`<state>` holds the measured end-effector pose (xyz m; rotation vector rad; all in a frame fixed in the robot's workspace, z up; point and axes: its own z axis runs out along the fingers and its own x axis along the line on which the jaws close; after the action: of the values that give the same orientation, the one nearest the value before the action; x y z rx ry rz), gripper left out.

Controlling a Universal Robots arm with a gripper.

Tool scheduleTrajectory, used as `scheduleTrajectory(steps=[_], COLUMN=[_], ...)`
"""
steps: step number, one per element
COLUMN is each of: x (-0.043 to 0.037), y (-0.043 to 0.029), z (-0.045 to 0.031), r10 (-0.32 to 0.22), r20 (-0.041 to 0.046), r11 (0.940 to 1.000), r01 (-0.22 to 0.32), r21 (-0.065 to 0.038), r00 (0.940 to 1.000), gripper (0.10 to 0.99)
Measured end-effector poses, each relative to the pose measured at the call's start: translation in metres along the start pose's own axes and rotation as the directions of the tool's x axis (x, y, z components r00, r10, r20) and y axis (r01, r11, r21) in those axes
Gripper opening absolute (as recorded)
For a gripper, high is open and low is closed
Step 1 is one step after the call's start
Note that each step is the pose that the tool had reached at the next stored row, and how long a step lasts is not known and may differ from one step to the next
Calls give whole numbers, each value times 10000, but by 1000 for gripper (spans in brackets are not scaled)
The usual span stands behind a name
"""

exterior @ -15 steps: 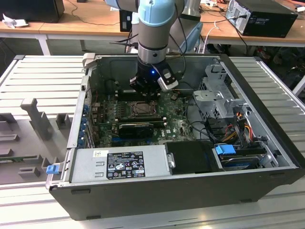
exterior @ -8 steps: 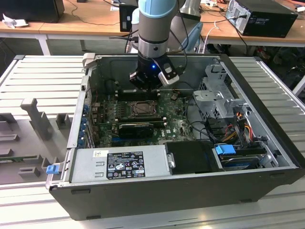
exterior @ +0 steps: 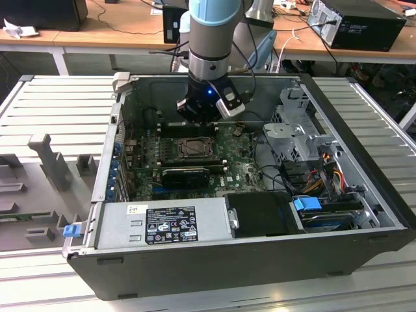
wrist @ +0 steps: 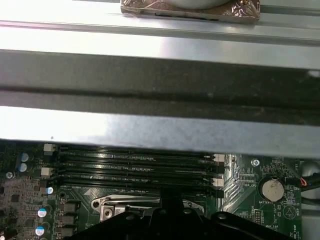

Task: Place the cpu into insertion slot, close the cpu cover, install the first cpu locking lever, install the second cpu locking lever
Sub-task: 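Install the first cpu locking lever, then install the second cpu locking lever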

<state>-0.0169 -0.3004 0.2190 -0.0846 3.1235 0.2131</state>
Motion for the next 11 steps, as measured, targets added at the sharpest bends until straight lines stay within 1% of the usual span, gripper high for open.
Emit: scheduleTrajectory(steps=[6, 11], x=[2, 2], y=[-35, -41], z=[-5, -6], r10=[-1, -1], r20=[0, 0], r11=[10000, 10000], r01=[1, 1], r21=[0, 1], r00=[10000, 10000], gripper=[106, 106])
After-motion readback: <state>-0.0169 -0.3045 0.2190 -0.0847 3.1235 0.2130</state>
